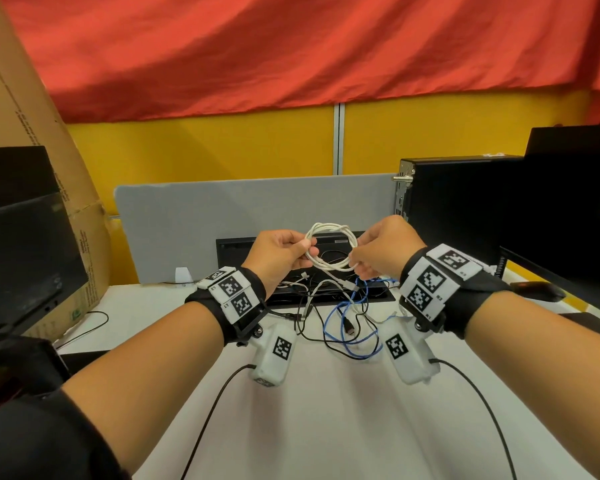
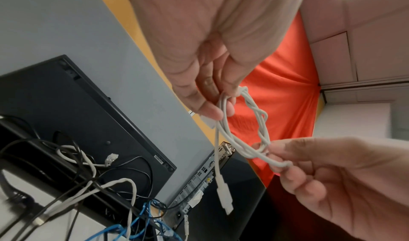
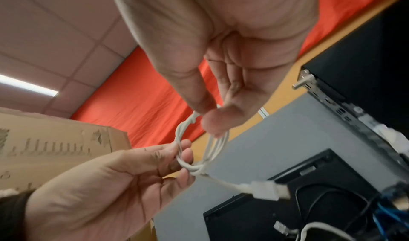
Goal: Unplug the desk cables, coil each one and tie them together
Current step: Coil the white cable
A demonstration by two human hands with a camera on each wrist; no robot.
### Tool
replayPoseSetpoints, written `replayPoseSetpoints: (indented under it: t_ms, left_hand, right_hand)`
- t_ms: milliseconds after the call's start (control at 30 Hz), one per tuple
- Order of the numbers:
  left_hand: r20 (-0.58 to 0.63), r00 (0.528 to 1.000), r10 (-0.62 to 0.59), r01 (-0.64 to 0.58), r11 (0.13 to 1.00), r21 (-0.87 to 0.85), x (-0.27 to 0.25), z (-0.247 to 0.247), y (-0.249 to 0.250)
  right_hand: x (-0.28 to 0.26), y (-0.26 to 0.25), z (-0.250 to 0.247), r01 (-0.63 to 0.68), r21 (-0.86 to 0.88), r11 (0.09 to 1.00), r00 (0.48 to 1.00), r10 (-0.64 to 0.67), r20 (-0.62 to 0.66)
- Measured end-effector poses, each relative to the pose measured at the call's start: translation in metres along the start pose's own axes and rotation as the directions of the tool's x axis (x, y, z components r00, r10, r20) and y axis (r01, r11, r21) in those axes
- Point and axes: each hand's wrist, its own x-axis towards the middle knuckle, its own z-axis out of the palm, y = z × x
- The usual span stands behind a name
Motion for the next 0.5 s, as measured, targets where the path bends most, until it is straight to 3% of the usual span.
replayPoseSetpoints:
  t_ms: [233, 367, 500]
  left_hand:
    - [-0.032, 0.999, -0.012, 0.013, 0.999, 0.035, -0.001, -0.007, -0.002]
    - [-0.055, 0.998, 0.019, -0.014, 0.995, 0.100, 0.000, -0.010, -0.003]
    - [-0.135, 0.991, 0.007, 0.005, 0.996, 0.086, 0.004, -0.015, -0.006]
  right_hand:
    - [0.001, 0.006, 0.000, -0.140, 0.268, 0.953, 0.989, 0.119, 0.092]
    - [0.002, 0.005, -0.001, -0.213, 0.305, 0.928, 0.969, 0.162, 0.186]
    - [0.003, 0.007, -0.004, -0.187, 0.256, 0.949, 0.974, 0.144, 0.178]
